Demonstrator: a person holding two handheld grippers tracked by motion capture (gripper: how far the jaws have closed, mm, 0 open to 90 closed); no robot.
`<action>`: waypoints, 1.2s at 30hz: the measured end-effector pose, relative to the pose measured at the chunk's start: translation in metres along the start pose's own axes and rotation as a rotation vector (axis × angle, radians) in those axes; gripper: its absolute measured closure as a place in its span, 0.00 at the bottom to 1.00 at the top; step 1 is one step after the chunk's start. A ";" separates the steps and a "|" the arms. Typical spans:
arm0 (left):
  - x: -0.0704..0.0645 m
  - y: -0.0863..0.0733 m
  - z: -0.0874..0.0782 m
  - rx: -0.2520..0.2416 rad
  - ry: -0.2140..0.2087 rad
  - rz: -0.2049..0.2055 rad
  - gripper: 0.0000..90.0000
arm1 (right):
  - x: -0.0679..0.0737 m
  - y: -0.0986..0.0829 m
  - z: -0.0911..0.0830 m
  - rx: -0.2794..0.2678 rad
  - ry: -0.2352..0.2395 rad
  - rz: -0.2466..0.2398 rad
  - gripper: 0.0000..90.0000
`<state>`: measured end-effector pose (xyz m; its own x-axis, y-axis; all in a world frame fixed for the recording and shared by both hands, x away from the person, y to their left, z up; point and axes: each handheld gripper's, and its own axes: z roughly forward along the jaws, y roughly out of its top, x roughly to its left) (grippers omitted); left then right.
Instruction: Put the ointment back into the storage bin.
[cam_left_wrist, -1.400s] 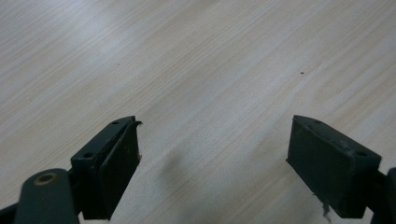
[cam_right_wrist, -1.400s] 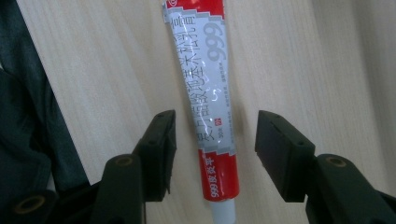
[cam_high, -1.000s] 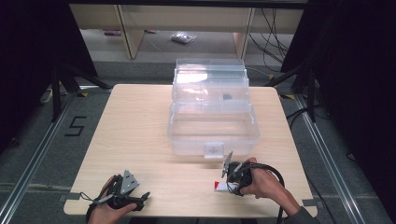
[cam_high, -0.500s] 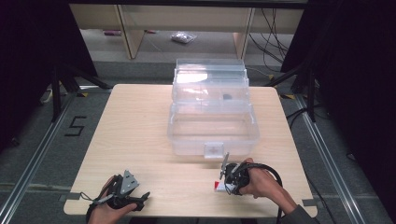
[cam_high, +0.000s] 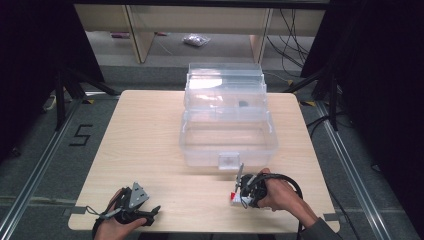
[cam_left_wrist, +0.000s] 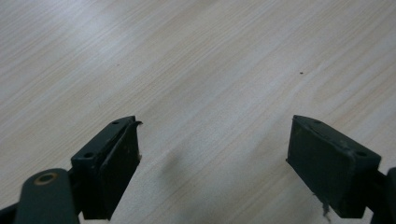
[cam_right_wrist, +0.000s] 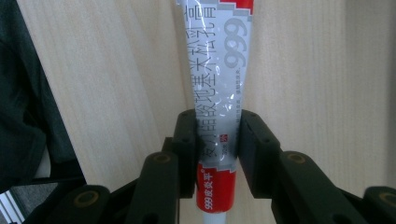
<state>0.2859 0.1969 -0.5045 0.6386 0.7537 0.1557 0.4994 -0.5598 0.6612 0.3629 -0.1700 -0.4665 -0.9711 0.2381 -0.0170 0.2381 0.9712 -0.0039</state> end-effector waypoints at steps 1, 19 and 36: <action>0.000 0.000 0.000 0.002 0.000 0.003 0.18 | 0.000 -0.001 -0.003 0.000 -0.011 0.006 0.78; 0.000 0.000 0.000 -0.002 0.001 -0.001 0.18 | -0.006 -0.002 -0.033 -0.022 -0.037 0.000 0.78; 0.000 0.000 0.000 0.002 -0.003 0.002 0.18 | -0.025 -0.006 -0.083 -0.055 -0.067 -0.038 0.78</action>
<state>0.2861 0.1970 -0.5044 0.6410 0.7518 0.1550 0.4993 -0.5617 0.6597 0.3850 -0.1809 -0.3832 -0.9758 0.2014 -0.0847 0.1978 0.9790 0.0494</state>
